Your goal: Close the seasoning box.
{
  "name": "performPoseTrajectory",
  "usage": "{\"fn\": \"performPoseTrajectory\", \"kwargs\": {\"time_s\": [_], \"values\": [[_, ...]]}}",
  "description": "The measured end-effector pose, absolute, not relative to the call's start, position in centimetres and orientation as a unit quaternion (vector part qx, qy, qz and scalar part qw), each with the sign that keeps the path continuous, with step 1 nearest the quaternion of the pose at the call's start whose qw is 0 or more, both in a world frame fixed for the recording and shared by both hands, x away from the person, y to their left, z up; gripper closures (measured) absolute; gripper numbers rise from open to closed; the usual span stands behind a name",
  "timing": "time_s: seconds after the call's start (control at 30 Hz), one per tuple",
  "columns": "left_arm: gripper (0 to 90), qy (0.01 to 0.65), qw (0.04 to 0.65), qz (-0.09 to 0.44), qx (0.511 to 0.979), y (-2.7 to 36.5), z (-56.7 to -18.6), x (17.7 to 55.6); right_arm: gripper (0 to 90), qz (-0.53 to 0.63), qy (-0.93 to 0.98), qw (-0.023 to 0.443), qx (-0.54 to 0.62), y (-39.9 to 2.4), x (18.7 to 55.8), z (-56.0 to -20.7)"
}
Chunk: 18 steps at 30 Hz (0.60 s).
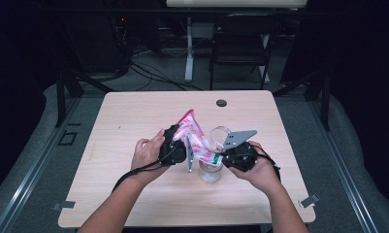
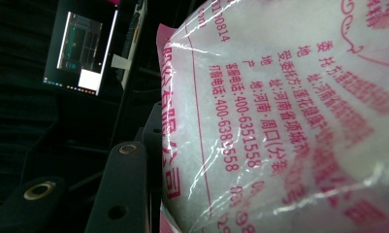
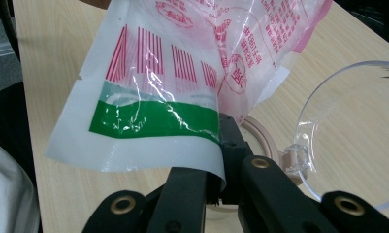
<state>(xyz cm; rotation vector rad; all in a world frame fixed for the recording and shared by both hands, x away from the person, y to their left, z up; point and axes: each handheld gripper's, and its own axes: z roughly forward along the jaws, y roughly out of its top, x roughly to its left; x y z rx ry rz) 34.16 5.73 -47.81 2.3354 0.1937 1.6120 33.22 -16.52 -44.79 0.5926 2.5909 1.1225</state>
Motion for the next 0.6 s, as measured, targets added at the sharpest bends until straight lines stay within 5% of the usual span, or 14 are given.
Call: {"fn": "performPoseTrajectory", "kwargs": {"time_s": [0.6], "values": [[58.8, 0.057, 0.142, 0.572, 0.806, 5.55, -47.52, 33.94, 90.0, 0.384, 0.891, 0.128, 0.204, -16.57, 33.32, -45.02]]}}
